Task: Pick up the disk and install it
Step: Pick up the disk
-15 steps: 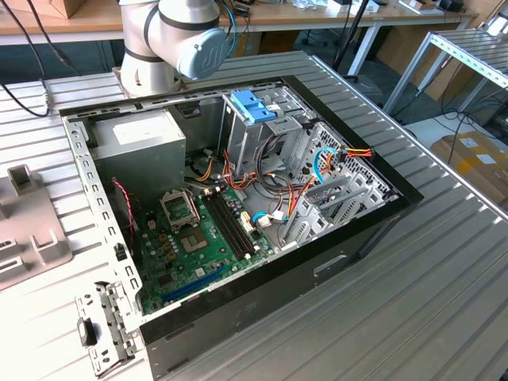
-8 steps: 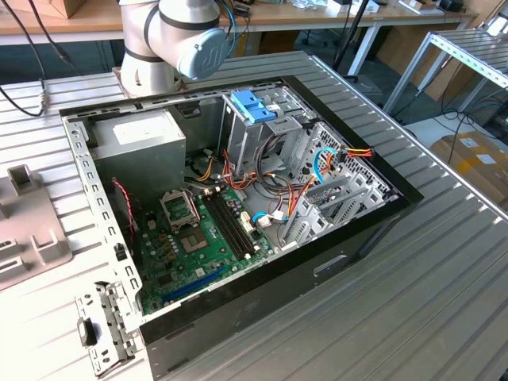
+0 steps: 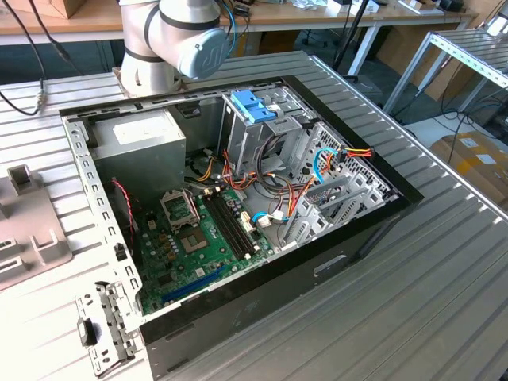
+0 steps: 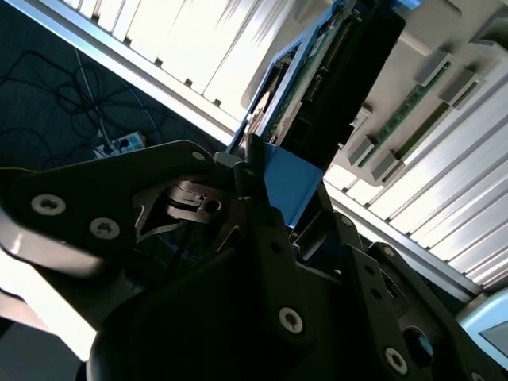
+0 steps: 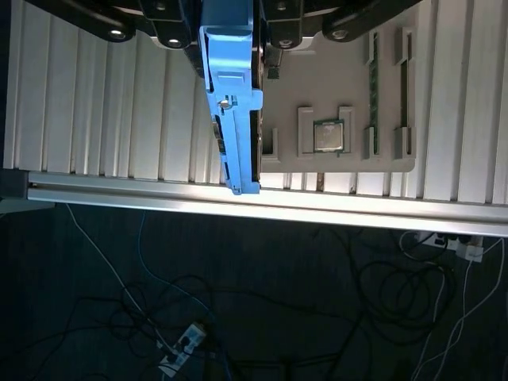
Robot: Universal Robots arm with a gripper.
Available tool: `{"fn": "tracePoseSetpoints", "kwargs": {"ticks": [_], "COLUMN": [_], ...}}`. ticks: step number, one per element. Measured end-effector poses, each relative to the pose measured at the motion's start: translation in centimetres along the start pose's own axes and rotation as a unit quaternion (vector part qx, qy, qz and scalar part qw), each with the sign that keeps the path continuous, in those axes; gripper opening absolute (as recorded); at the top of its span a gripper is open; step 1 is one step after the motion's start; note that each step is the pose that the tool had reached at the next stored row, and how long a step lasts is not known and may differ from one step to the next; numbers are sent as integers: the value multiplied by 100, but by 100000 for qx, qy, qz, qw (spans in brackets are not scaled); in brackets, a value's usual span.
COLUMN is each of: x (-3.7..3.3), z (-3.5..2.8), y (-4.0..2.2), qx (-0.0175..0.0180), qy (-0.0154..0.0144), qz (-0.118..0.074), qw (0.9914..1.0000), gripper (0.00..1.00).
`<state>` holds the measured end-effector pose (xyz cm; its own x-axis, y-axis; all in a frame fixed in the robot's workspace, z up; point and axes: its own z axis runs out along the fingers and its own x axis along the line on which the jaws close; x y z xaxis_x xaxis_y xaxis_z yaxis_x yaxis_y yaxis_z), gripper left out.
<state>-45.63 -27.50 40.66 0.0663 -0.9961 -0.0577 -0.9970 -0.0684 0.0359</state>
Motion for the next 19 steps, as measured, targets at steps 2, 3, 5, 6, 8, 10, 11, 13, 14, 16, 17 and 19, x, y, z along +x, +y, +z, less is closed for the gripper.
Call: {"fn": "tracePoseSetpoints", "kwargs": {"ticks": [2,3,5,6,8,10,11,13,14,16,17,19], "x": [17,26,54,70,89,106,119,138,144,157,163,178], "z": [-7,-11,-21,-27,-34,-40,-45,-54,-58,-69,-75,-95], "y": [1,2,4,5,6,7,8,8,9,10,10,10], "qx": [1,-1,-5,-8,-9,-13,-17,-24,-23,-25,-27,-32], "qy": [0,0,-2,-1,-2,0,-2,-4,-4,-7,-5,-7], "qz": [2,1,0,3,1,1,3,2,2,3,2,3], "qw": [100000,100000,100000,100000,100000,100000,100000,100000,100000,100000,100000,100000], "gripper": [37,37,37,37,37,37,37,37,37,37,37,37]}}
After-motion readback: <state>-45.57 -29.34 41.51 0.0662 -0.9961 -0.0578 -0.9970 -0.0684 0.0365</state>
